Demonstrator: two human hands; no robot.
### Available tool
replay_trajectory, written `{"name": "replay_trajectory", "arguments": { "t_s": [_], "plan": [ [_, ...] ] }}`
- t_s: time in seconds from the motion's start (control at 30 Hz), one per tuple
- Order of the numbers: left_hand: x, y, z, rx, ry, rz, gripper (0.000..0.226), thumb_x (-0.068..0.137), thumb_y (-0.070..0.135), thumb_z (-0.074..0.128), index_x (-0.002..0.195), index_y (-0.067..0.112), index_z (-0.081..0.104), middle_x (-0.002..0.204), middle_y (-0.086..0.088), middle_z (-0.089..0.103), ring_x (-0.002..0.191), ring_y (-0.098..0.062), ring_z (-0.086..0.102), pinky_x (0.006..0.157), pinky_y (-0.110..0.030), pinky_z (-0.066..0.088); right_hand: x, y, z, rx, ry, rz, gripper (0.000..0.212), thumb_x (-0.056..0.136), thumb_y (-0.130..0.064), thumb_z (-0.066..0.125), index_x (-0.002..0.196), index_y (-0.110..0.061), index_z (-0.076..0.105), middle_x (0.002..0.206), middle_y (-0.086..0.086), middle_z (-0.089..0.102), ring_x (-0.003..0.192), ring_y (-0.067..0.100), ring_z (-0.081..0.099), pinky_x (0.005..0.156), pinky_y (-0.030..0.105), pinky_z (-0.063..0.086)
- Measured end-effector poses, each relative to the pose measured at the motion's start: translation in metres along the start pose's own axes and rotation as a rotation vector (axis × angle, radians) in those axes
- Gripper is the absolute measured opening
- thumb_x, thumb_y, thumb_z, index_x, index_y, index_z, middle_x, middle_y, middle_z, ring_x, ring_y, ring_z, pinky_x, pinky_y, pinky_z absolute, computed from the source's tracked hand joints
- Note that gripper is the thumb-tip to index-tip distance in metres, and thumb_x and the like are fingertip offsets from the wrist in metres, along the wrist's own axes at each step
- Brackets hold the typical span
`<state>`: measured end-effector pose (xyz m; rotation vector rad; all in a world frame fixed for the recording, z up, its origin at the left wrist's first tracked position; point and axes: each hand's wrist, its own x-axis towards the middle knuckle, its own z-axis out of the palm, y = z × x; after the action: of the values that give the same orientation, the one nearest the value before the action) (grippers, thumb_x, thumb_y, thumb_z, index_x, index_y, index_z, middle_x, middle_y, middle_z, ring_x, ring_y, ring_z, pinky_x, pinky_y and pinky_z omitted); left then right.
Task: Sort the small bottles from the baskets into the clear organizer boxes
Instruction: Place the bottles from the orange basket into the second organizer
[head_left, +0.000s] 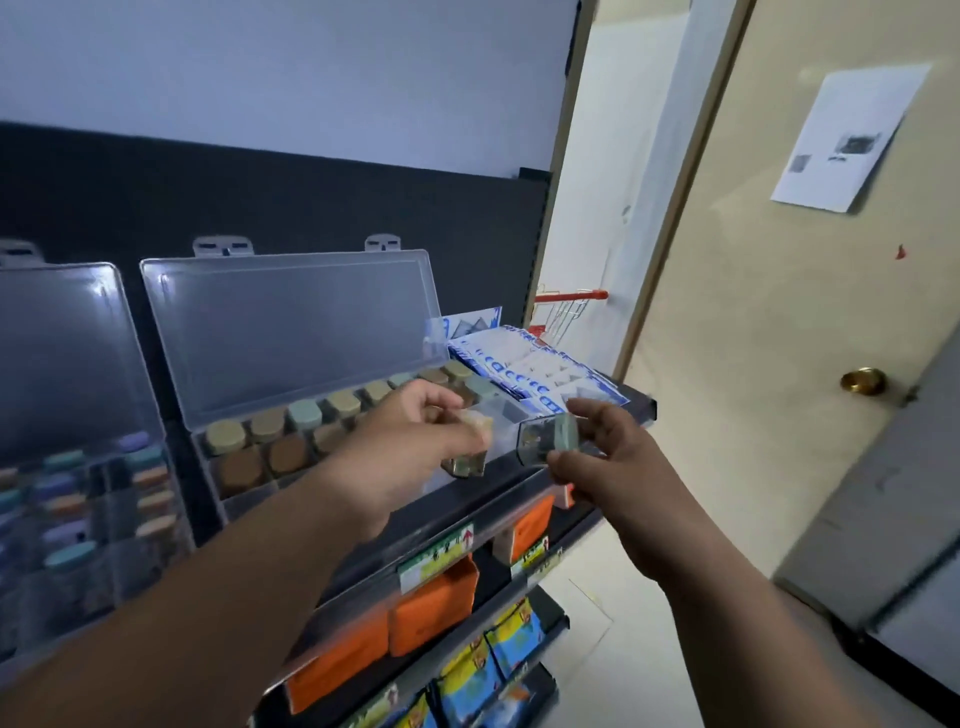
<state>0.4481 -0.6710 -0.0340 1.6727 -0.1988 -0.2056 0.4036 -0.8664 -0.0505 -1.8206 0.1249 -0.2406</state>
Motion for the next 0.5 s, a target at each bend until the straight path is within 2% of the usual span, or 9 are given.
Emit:
{"name": "replay_trajectory", "arguments": {
  "t_s": [0.1,0.2,0.3,0.33,0.4,0.5],
  "plan": [
    [0.026,0.0,0.012,0.121,0.068,0.037,0.043,0.078,0.008,0.074,0.115,0.022,0.057,0.105,0.004,0.068,0.094,-0.012,0.063,0.081,-0.026,0.049,0.044,0.006,-0.012,-0.136,-0.01,-0.08,0.042,0.08,-0.019,0.076,0.115,-0.031,0.055,0.112,-0.009,0.063,0.098,0.014,0.063,0.086,0.037,0.054],
    [0.051,-0.004,0.028,0.216,0.164,0.066,0.044,0.077,0.007,0.071,0.114,0.026,0.058,0.101,0.003,0.068,0.095,-0.014,0.065,0.087,-0.033,0.054,0.09,0.014,-0.021,-0.19,-0.102,-0.193,0.038,0.081,-0.021,0.075,0.112,-0.032,0.056,0.109,-0.014,0.062,0.097,0.009,0.062,0.083,0.032,0.055],
    [0.07,0.0,0.044,0.281,0.281,0.034,0.047,0.063,0.019,0.07,0.107,0.032,0.059,0.099,0.002,0.068,0.092,-0.018,0.066,0.082,-0.037,0.057,0.134,0.02,-0.028,-0.245,-0.23,-0.285,0.042,0.083,-0.021,0.074,0.117,-0.035,0.054,0.107,-0.023,0.06,0.096,-0.004,0.06,0.073,0.009,0.048],
    [0.078,-0.001,0.05,0.287,0.323,0.034,0.05,0.06,0.021,0.07,0.107,0.032,0.06,0.099,0.002,0.068,0.092,-0.02,0.066,0.081,-0.038,0.057,0.148,0.024,-0.029,-0.266,-0.276,-0.306,0.044,0.082,-0.02,0.074,0.119,-0.034,0.055,0.107,-0.023,0.06,0.095,-0.007,0.059,0.071,0.006,0.046],
    [0.09,-0.003,0.061,0.335,0.37,0.044,0.05,0.066,0.017,0.075,0.112,0.029,0.06,0.103,0.002,0.066,0.094,-0.02,0.065,0.083,-0.039,0.057,0.171,0.032,-0.031,-0.277,-0.335,-0.338,0.047,0.081,-0.016,0.074,0.122,-0.03,0.057,0.106,-0.023,0.061,0.093,-0.009,0.058,0.073,0.006,0.046],
    [0.106,-0.01,0.075,0.446,0.427,0.041,0.054,0.075,0.011,0.075,0.124,0.023,0.057,0.116,0.003,0.061,0.103,-0.013,0.059,0.092,-0.032,0.05,0.196,0.044,-0.031,-0.31,-0.43,-0.38,0.052,0.078,-0.016,0.077,0.124,-0.03,0.056,0.108,-0.017,0.063,0.093,-0.009,0.058,0.081,0.012,0.047]
  ]
}}
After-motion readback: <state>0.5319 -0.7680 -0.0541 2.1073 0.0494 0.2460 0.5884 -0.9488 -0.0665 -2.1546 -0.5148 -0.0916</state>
